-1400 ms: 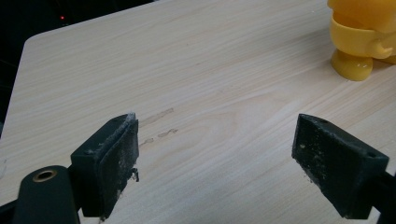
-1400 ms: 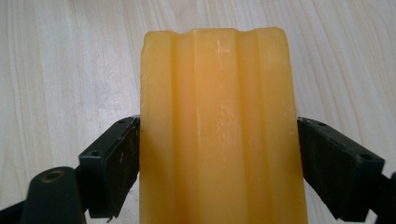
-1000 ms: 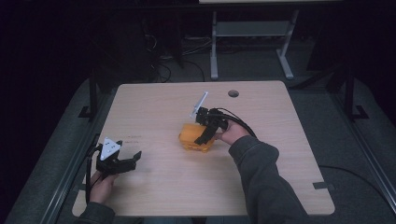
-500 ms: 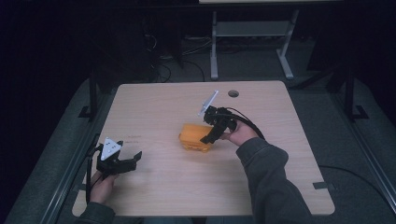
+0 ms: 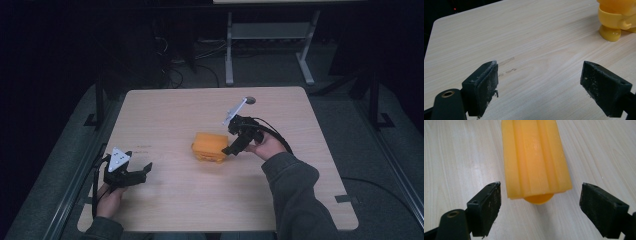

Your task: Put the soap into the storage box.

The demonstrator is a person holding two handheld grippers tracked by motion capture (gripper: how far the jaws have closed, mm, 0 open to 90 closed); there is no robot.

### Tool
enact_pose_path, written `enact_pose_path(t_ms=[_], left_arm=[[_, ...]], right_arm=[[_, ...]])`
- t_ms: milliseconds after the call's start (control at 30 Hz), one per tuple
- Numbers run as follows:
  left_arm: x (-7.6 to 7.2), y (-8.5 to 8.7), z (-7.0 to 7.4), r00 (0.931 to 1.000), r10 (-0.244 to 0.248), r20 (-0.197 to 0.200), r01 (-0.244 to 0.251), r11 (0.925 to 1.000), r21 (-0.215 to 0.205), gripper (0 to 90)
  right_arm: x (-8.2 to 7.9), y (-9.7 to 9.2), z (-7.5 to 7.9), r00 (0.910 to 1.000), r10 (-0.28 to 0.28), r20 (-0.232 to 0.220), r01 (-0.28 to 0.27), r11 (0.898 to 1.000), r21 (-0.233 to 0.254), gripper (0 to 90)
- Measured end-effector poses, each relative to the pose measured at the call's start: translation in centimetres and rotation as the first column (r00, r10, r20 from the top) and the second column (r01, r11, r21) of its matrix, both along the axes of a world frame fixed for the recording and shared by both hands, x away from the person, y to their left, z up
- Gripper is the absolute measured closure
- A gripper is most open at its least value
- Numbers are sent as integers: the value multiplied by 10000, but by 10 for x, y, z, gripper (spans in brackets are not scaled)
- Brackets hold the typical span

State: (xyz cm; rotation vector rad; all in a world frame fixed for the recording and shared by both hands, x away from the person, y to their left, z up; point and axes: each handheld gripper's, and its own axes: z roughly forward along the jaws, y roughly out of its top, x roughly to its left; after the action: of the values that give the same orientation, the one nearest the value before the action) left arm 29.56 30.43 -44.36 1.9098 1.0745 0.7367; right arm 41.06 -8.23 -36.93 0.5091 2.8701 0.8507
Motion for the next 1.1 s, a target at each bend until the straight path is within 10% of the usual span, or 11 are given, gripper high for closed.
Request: enact_pose_path(t_ms=[1100], left_arm=[[0,-3,-1,9999,-82,-74,83,9999,107,140]], right_arm=[[-23,-58,-6,9956,-940,71,938,9954,181,196]])
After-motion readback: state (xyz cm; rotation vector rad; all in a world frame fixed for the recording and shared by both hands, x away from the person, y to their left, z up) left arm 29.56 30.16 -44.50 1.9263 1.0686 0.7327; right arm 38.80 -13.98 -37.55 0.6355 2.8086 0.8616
